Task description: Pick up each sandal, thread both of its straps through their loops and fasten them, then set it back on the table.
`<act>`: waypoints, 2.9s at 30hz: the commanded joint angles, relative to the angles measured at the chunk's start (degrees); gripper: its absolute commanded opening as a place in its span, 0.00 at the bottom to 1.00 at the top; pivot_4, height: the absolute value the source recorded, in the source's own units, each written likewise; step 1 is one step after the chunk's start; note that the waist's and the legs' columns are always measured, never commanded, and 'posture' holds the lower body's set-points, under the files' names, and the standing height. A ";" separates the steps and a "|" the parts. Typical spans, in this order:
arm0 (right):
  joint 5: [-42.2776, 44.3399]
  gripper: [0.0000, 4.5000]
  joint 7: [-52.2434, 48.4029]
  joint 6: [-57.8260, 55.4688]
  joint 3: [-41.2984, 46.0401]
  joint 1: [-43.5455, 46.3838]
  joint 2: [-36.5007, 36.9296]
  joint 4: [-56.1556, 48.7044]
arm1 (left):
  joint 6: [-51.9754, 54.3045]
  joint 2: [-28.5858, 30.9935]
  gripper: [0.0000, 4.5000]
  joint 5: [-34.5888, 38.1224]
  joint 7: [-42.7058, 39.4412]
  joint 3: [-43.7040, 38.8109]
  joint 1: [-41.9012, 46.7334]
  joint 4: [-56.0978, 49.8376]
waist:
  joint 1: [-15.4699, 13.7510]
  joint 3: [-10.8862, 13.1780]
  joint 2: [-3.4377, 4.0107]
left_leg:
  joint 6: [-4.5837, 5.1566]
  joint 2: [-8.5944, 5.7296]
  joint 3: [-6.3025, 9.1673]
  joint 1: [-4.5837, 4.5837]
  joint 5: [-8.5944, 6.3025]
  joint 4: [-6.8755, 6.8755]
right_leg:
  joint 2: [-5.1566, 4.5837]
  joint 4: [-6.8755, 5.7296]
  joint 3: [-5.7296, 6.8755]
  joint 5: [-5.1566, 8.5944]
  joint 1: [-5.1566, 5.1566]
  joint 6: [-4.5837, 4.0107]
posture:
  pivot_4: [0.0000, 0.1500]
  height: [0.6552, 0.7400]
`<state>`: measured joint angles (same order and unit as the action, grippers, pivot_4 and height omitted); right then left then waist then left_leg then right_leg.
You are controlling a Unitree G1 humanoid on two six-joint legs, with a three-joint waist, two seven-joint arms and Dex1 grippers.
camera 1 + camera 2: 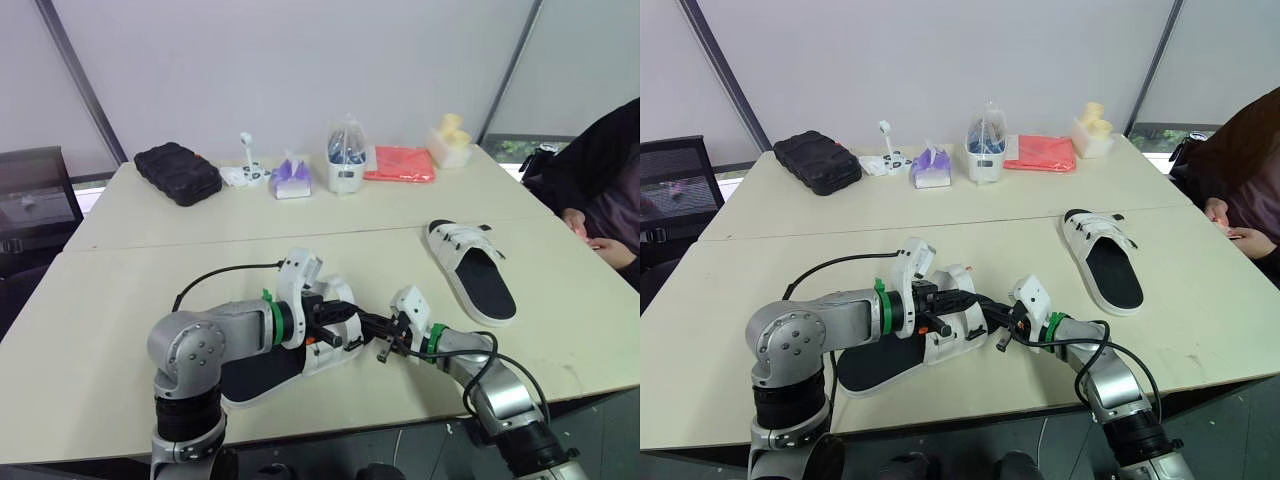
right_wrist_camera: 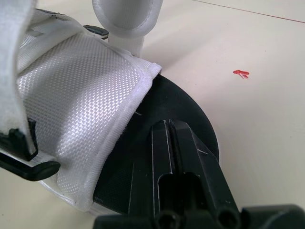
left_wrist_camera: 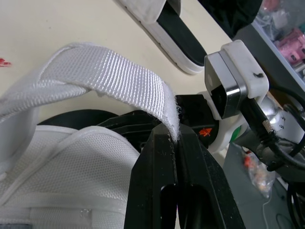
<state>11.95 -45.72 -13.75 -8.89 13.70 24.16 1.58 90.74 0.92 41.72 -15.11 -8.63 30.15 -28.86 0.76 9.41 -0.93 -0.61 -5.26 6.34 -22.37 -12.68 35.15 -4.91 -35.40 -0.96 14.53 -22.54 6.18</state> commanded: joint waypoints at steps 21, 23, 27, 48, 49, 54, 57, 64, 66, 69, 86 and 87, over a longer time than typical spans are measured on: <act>-1.79 0.00 0.45 -2.27 -2.41 -1.76 -0.47 2.72 | -2.46 5.81 0.01 -2.92 0.67 7.66 -0.18 0.80 | -0.01 0.00 0.00 | -0.01 0.01 0.01 0.00 -0.01 -0.02 | 0.00 0.01 -0.01 0.05 0.00 -0.10 | 1.00 1.00; -1.80 0.00 0.42 -2.24 -2.46 -1.76 -0.48 2.77 | -3.07 7.34 0.01 -4.03 0.99 8.69 -0.31 0.74 | -0.01 0.00 0.00 | -0.02 0.01 0.01 0.00 -0.01 -0.02 | 0.00 0.01 -0.01 0.05 0.00 -0.10 | 1.00 1.00; -1.85 0.00 0.27 -2.07 -2.52 -1.55 -0.54 3.12 | -2.28 9.30 0.01 -2.81 -0.84 9.76 -0.72 -1.16 | 0.01 0.00 0.00 | -0.02 0.02 0.01 0.00 -0.01 -0.03 | 0.00 0.01 -0.01 0.06 -0.01 -0.10 | 1.00 1.00; -2.11 0.00 0.01 -2.04 -2.79 -1.51 -0.85 2.96 | -2.40 2.46 0.01 -2.95 0.80 1.87 2.20 0.80 | 0.05 0.02 -0.05 | -0.09 0.10 0.01 0.00 -0.05 -0.02 | 0.13 0.03 -0.02 -0.02 -0.02 0.03 | 1.00 1.00; -2.13 0.00 0.00 -2.05 -2.79 -1.53 -0.86 2.96 | -2.22 2.29 0.01 -2.93 0.78 1.69 2.17 0.80 | 0.06 0.02 -0.05 | -0.09 0.10 0.01 0.00 -0.05 -0.02 | 0.13 0.03 -0.02 -0.02 -0.01 0.03 | 1.00 1.00; -2.19 0.00 -0.02 -2.11 -2.77 -1.63 -0.92 2.90 | -1.22 1.17 0.01 -2.25 0.41 1.11 2.16 0.17 | 0.05 0.02 -0.04 | -0.10 0.11 0.02 0.00 -0.06 -0.03 | 0.14 0.03 -0.02 -0.02 -0.02 0.02 | 1.00 1.00; -2.13 0.00 0.04 -2.30 -2.72 -1.53 -0.96 2.84 | -0.19 0.58 0.01 -1.99 0.10 1.39 2.27 -0.26 | 0.05 0.03 -0.05 | -0.10 0.11 0.01 0.00 -0.06 -0.02 | 0.14 0.04 -0.02 -0.02 -0.01 0.02 | 1.00 1.00; -2.15 0.00 0.17 -2.25 -2.63 -1.80 -0.96 2.83 | 0.25 0.39 0.01 -1.86 0.01 1.56 2.03 -0.10 | 0.05 0.02 -0.05 | -0.11 0.12 0.02 0.00 -0.06 -0.03 | 0.15 0.04 -0.02 -0.02 -0.01 0.02 | 1.00 1.00; -2.14 0.00 0.30 -2.35 -2.62 -1.77 -1.02 2.78 | 0.29 0.63 0.01 -1.86 -0.10 1.85 2.02 0.05 | 0.04 0.02 -0.05 | -0.11 0.12 0.02 0.00 -0.06 -0.02 | 0.15 0.04 -0.02 -0.01 -0.01 0.01 | 1.00 1.00; -2.14 0.00 0.41 -2.35 -2.59 -1.81 -1.02 2.73 | 0.27 0.49 0.01 -1.67 -0.20 1.66 1.98 0.11 | 0.04 0.02 -0.04 | -0.11 0.12 0.02 0.00 -0.06 -0.02 | 0.15 0.04 -0.02 -0.02 -0.01 0.01 | 1.00 1.00; -2.16 0.00 0.31 -2.24 -2.69 -1.44 -1.15 3.17 | 1.76 1.64 0.01 -1.01 -1.41 1.22 1.18 -1.96 | 0.05 0.02 -0.04 | -0.11 0.13 0.02 0.00 -0.06 -0.03 | 0.15 0.04 -0.02 0.00 -0.02 -0.01 | 1.00 1.00; -2.16 0.00 0.30 -2.24 -2.70 -1.45 -1.15 3.18 | 1.76 1.66 0.01 -1.00 -1.43 1.25 1.18 -2.04 | 0.06 0.02 -0.04 | -0.11 0.13 0.02 0.00 -0.06 -0.03 | 0.15 0.04 -0.02 0.00 -0.02 -0.01 | 1.00 1.00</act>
<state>11.50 -45.39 -13.74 -8.97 13.70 23.51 1.48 92.01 2.60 39.54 -16.06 -7.57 31.33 -29.03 0.81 9.43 -0.97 -0.72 -5.14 6.36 -22.37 -12.75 35.12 -4.76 -35.36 -0.98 14.53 -22.56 6.16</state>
